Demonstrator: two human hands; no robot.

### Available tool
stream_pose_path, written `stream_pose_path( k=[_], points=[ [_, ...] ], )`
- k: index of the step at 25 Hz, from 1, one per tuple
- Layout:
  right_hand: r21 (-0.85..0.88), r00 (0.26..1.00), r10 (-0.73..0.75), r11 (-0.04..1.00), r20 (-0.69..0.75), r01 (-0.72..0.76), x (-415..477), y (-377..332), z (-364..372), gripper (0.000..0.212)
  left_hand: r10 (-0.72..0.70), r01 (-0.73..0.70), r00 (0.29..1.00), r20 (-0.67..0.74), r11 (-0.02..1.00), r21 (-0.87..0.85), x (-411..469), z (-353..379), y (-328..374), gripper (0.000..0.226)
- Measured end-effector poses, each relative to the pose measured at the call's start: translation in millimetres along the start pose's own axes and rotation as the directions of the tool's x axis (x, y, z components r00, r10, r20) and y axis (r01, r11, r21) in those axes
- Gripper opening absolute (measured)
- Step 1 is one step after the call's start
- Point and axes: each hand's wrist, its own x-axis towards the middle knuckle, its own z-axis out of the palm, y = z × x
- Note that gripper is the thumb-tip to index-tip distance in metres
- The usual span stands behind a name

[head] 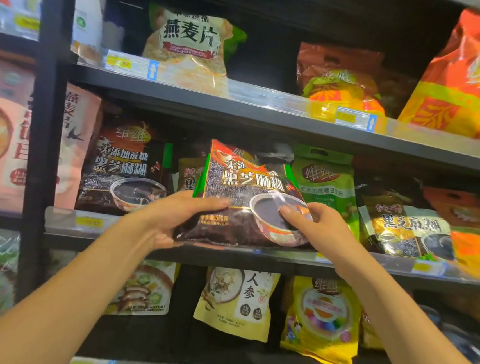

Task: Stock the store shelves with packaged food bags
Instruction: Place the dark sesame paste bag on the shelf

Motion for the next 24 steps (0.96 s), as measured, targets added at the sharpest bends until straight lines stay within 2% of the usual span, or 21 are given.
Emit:
stream_pose_path(
  k=[2, 4, 6, 9, 10, 13, 15, 17, 18, 24],
  points=[
    [0.036, 0.999, 0.034, 0.999, 0.030, -0.035, -23, 17, -9, 0.046, 0.029, -0.029, 1.000, 0.001, 0.999, 0.018, -16, 10, -18, 0.019],
    [0.100, 0.993, 0.077, 0.991, 0.085, -0.085, -47, 36, -15, 0.058, 0.049, -0.050, 0.999, 0.018, 0.999, 0.016, -31, 17, -41, 0.037],
    [0.248, 0.982, 0.101, 0.959, 0.159, -0.139, -75, 54, -16, 0.057, 0.056, -0.057, 0.997, 0.044, 0.998, 0.022, -49, 27, -68, 0.055],
    [0.405, 0.952, 0.149, 0.879, 0.266, -0.251, -114, 86, -11, 0.062, 0.024, -0.024, 1.000, 0.005, 0.999, 0.038, -80, 44, -115, 0.061],
    [0.406, 0.948, 0.161, 0.874, 0.275, -0.267, -130, 94, -8, 0.061, -0.007, 0.007, 1.000, -0.007, 0.998, 0.063, -92, 51, -129, 0.063],
    [0.360, 0.956, 0.232, 0.889, 0.182, -0.284, -170, 122, 3, 0.053, -0.117, 0.117, 0.993, -0.005, 0.989, 0.091, -124, 70, -168, 0.072],
    [0.371, 0.954, 0.257, 0.880, 0.151, -0.296, -195, 134, 10, 0.041, -0.169, 0.172, 0.985, -0.045, 0.984, 0.055, -146, 79, -184, 0.068],
    [0.394, 0.948, 0.280, 0.862, 0.153, -0.318, -221, 143, 18, 0.041, -0.234, 0.234, 0.970, -0.070, 0.972, -0.006, -169, 84, -196, 0.065],
    [0.394, 0.945, 0.283, 0.860, 0.162, -0.325, -235, 145, 22, 0.041, -0.262, 0.261, 0.962, -0.079, 0.965, -0.023, -181, 86, -203, 0.072],
    [0.388, 0.936, 0.270, 0.857, 0.224, -0.340, -280, 147, 45, 0.040, -0.281, 0.262, 0.921, -0.271, 0.959, -0.104, -231, 88, -235, 0.102]
  ],
)
